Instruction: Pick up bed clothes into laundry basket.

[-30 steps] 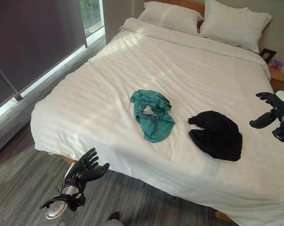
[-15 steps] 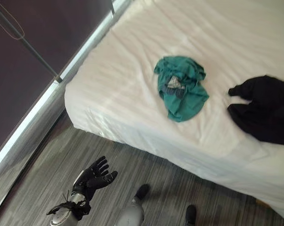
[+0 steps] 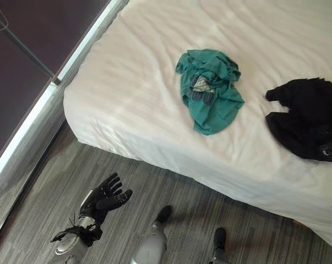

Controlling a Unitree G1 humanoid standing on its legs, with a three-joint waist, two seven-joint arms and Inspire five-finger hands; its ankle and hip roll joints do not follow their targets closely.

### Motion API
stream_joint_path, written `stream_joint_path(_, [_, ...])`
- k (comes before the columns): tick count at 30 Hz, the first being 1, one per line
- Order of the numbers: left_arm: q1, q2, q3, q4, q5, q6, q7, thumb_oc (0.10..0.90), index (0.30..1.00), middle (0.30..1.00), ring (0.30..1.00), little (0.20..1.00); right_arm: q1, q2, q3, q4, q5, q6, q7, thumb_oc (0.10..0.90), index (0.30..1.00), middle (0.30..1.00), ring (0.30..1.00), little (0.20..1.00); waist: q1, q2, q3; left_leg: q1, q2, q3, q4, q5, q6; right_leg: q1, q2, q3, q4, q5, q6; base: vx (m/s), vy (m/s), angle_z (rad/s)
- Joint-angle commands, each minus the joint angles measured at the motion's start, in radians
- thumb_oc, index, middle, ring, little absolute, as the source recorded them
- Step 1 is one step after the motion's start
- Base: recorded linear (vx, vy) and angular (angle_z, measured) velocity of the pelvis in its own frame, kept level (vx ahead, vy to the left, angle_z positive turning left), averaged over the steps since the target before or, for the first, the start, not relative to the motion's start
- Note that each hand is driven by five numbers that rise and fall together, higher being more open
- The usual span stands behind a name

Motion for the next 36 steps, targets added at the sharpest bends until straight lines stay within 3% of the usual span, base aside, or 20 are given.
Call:
stream_joint_path(1, [-0.12,0.196,0.184,-0.089,0.04,-0.106,0.009,0.8,0.9,0.9,0.9,0.9,0.353,0.059,-0.074,-0.22,-0.002,-0.047,0.193,0.4,0.3,0.3,0.3,0.3,-0.051,0.046,-0.097,0.043,-0.143,-0.035,-0.15,0.114,0.108,0.022,0.153,-0.008,0.014,-0.11,-0.09,0.08,0.031,0.0])
stream_joint_path(4, [-0.329,0.443,0.181,-0.002,0.16,-0.093,0.056,0.8,0.9,0.9,0.9,0.9,0.538,0.12,-0.175,-0.241,0.036,-0.03,0.217,0.4,0.3,0.3,0.3,0.3,-0.09,0.054,-0.127,0.075,-0.152,-0.042,-0.15,0.109,0.105,0.057,0.143,-0.031,0.018,-0.121,-0.086,0.03,0.027,0.04])
stream_joint_path(6, [-0.452,0.538,0.153,0.061,0.17,-0.089,0.07,0.8,0.9,0.9,0.9,0.9,0.616,0.168,-0.206,-0.276,0.062,-0.016,0.23,0.4,0.3,0.3,0.3,0.3,-0.119,0.056,-0.146,0.083,-0.151,-0.035,-0.15,0.105,0.104,0.067,0.141,-0.032,0.017,-0.121,-0.082,0.0,0.018,0.09])
stream_joint_path(7, [-0.544,0.592,0.1,0.089,0.189,-0.086,0.072,0.8,0.9,0.9,0.9,0.9,0.636,0.188,-0.209,-0.277,0.072,-0.011,0.235,0.4,0.3,0.3,0.3,0.3,-0.129,0.057,-0.156,0.088,-0.15,-0.031,-0.15,0.101,0.105,0.074,0.141,-0.031,0.016,-0.121,-0.079,0.0,0.0,0.0])
stream_joint_path(8, [-0.575,0.595,0.071,0.1,0.188,-0.087,0.072,0.8,0.9,0.9,0.9,0.9,0.643,0.193,-0.219,-0.277,0.072,-0.01,0.235,0.4,0.3,0.3,0.3,0.3,-0.121,0.053,-0.155,0.09,-0.15,-0.032,-0.15,0.1,0.105,0.076,0.14,-0.032,0.015,-0.121,-0.079,0.0,0.0,0.0])
stream_joint_path(10, [-0.791,0.666,-0.075,0.188,0.258,-0.08,0.079,0.8,0.9,0.9,0.9,0.9,0.684,0.26,-0.201,-0.272,0.091,-0.004,0.244,0.4,0.3,0.3,0.3,0.3,-0.152,0.051,-0.176,0.111,-0.14,-0.017,-0.15,0.088,0.108,0.098,0.142,-0.019,0.012,-0.12,-0.072,0.02,0.004,-0.07])
stream_joint_path(14, [-1.169,0.624,-0.398,0.395,0.317,-0.052,0.075,0.8,0.9,0.9,0.9,0.9,0.741,0.329,-0.201,-0.276,0.114,0.002,0.253,0.4,0.3,0.3,0.3,0.3,-0.182,0.033,-0.202,0.134,-0.129,0.008,-0.15,0.073,0.112,0.118,0.144,0.001,0.007,-0.116,-0.062,0.02,0.03,-0.15])
stream_joint_path(18, [-1.349,0.568,-0.539,0.548,0.362,-0.039,0.078,0.8,0.9,0.9,0.9,0.9,0.777,0.36,-0.199,-0.288,0.118,0.005,0.254,0.4,0.3,0.3,0.3,0.3,-0.214,0.011,-0.222,0.146,-0.12,0.028,-0.15,0.058,0.117,0.123,0.144,0.016,0.009,-0.116,-0.054,0.02,0.04,-0.19])
stream_joint_path(23, [-1.458,0.494,-0.619,0.722,0.436,-0.022,0.08,0.8,0.9,0.9,0.9,0.9,0.804,0.382,-0.192,-0.313,0.121,0.003,0.257,0.4,0.3,0.3,0.3,0.3,-0.251,-0.023,-0.233,0.154,-0.108,0.05,-0.15,0.042,0.117,0.125,0.15,0.033,0.008,-0.114,-0.048,0.03,0.04,-0.08])
stream_joint_path(31, [-1.553,0.484,-0.685,0.804,0.547,-0.02,0.106,0.8,0.9,0.9,0.9,0.9,0.822,0.407,-0.168,-0.3,0.109,-0.002,0.261,0.4,0.3,0.3,0.3,0.3,-0.271,-0.071,-0.232,0.144,-0.091,0.08,-0.15,0.027,0.123,0.101,0.158,0.064,0.005,-0.103,-0.041,0.02,0.031,-0.12])
stream_joint_path(34, [-1.616,0.443,-0.706,0.849,0.547,-0.026,0.138,0.8,0.9,0.9,0.9,0.9,0.821,0.428,-0.113,-0.25,0.102,-0.018,0.27,0.4,0.3,0.3,0.3,0.3,-0.279,-0.109,-0.21,0.116,-0.083,0.092,-0.15,0.028,0.124,0.068,0.165,0.075,0.004,-0.093,-0.039,-0.02,0.024,-0.11])
stream_joint_path(36, [-1.632,0.433,-0.718,0.853,0.546,-0.028,0.139,0.8,0.9,0.9,0.9,0.9,0.818,0.443,-0.1,-0.206,0.1,-0.021,0.269,0.4,0.3,0.3,0.3,0.3,-0.282,-0.117,-0.205,0.11,-0.083,0.095,-0.15,0.028,0.125,0.061,0.166,0.079,0.004,-0.089,-0.038,0.0,0.0,0.0])
